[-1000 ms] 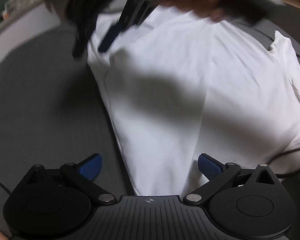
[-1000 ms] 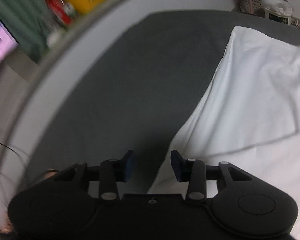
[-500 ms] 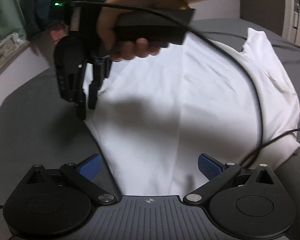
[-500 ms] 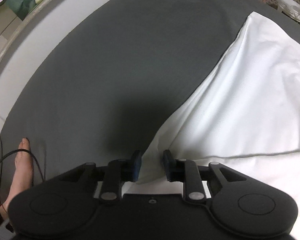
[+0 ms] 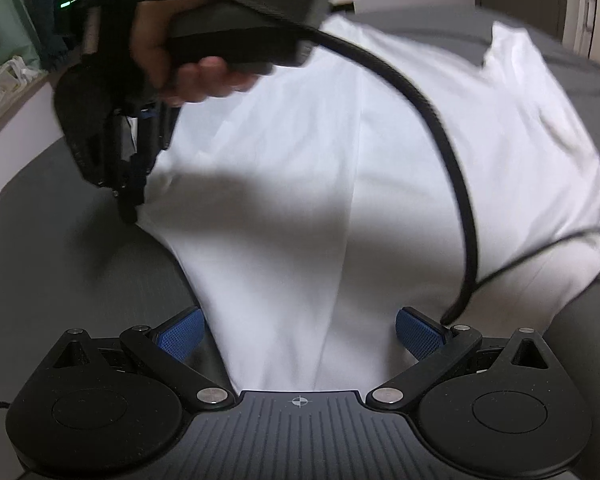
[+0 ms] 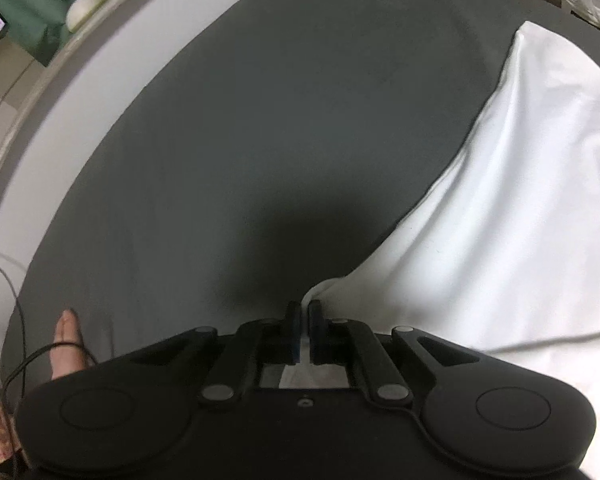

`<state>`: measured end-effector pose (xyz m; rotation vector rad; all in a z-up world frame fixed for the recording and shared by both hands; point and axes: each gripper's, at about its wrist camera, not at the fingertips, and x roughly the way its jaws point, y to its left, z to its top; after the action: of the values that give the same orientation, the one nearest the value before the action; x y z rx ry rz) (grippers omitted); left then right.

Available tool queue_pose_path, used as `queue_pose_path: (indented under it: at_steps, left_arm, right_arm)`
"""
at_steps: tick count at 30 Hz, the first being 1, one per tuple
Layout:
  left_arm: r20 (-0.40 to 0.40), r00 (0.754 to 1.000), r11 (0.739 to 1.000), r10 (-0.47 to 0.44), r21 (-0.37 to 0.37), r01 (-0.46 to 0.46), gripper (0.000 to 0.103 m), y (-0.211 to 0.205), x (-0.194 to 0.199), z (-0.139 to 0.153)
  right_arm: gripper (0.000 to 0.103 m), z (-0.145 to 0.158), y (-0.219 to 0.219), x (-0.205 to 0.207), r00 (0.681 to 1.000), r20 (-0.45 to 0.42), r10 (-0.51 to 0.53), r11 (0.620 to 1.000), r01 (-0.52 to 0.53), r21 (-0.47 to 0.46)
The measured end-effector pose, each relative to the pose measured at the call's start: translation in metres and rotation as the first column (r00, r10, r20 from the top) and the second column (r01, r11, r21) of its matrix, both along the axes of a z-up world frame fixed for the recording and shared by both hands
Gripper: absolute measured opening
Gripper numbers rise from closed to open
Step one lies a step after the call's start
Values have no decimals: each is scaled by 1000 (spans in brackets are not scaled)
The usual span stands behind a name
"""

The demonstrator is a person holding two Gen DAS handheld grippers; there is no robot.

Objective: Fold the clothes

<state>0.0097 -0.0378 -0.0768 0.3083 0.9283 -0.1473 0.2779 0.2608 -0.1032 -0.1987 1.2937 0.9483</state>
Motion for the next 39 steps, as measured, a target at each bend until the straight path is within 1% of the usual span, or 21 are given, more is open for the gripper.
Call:
queue_pose_path:
  at_steps: [5,6,8,10,12,14,16,19,20,22,23,24,26,28,29,30,31,34,36,37,39]
  left_arm:
    - [-60,998,999,18,-45,-20,103,6,1,-4]
    - [-66,997,998,26,-53,-29,103,7,2,-4]
    - [-60,998,998,33,-60,-37,103,8,-1,-2]
    - [-48,998,997,38,-62,-41,103,9,-4,1]
    - [-23,999,997,36,-68,-38,103,13,-6,6]
    - [-12,999,995,32,-90,-33,103,14,-7,9]
    - [-1,1000,993,27,-111,-27,103,16,-7,12]
    - [-18,1000,993,12,-119,-14,103,16,-3,11]
    - [-25,1000,994,5,-112,-8,103,15,-4,9]
    - [-33,999,996,-15,-90,12,103,13,-8,6]
    - [-35,999,997,-18,-80,15,103,13,-9,5]
    - [-37,999,997,-21,-69,19,103,13,-9,4]
    - [-25,1000,999,-1,-53,-1,103,15,-9,5]
    - [1,999,999,40,-27,-40,103,20,-6,8]
    - [13,998,998,67,-17,-67,103,23,-2,8]
    - [21,994,994,104,-19,-103,103,28,1,9]
    - [18,990,989,138,-51,-137,103,33,5,10]
    - [5,975,964,222,-151,-218,103,47,13,14]
    - [-4,968,943,253,-224,-247,103,57,14,17]
    - [-4,968,942,252,-230,-246,103,57,16,15]
    - [-4,968,939,250,-241,-244,103,57,19,11]
  right_arm:
    - [5,-2,11,4,999,-23,-25,1000,25,16]
    - [9,3,9,3,1000,-12,-25,999,25,38]
    - [10,14,4,2,999,8,-31,996,31,85]
    - [20,26,-11,-4,998,25,-54,988,49,149]
    - [24,33,-31,-17,997,41,-66,975,56,214]
    - [25,24,-51,-32,997,-20,-75,960,78,268]
    - [25,8,-69,-29,989,-111,-93,954,121,276]
    - [25,-26,-89,-19,963,-191,-190,930,239,278]
    - [25,-34,-95,-20,946,-227,-232,907,295,301]
    - [26,-39,-111,-24,894,-317,-317,813,428,395]
    - [26,-37,-129,-26,879,-334,-341,762,466,449]
    - [26,-31,-150,-29,877,-318,-359,728,477,493]
    - [30,-14,-195,-35,884,-237,-404,697,465,545]
    - [40,1,-264,-39,860,-159,-485,671,482,563]
    - [41,7,-306,-40,831,-130,-541,652,512,560]
    - [42,13,-344,-42,787,-100,-609,626,554,549]
    - [44,19,-378,-46,722,-69,-688,588,610,531]
    - [46,32,-483,-55,491,26,-871,442,758,479]
    - [46,37,-541,-59,313,89,-946,319,838,444]
    - [46,35,-578,-60,233,110,-966,258,865,430]
    - [46,23,-657,-60,107,120,-987,147,901,408]
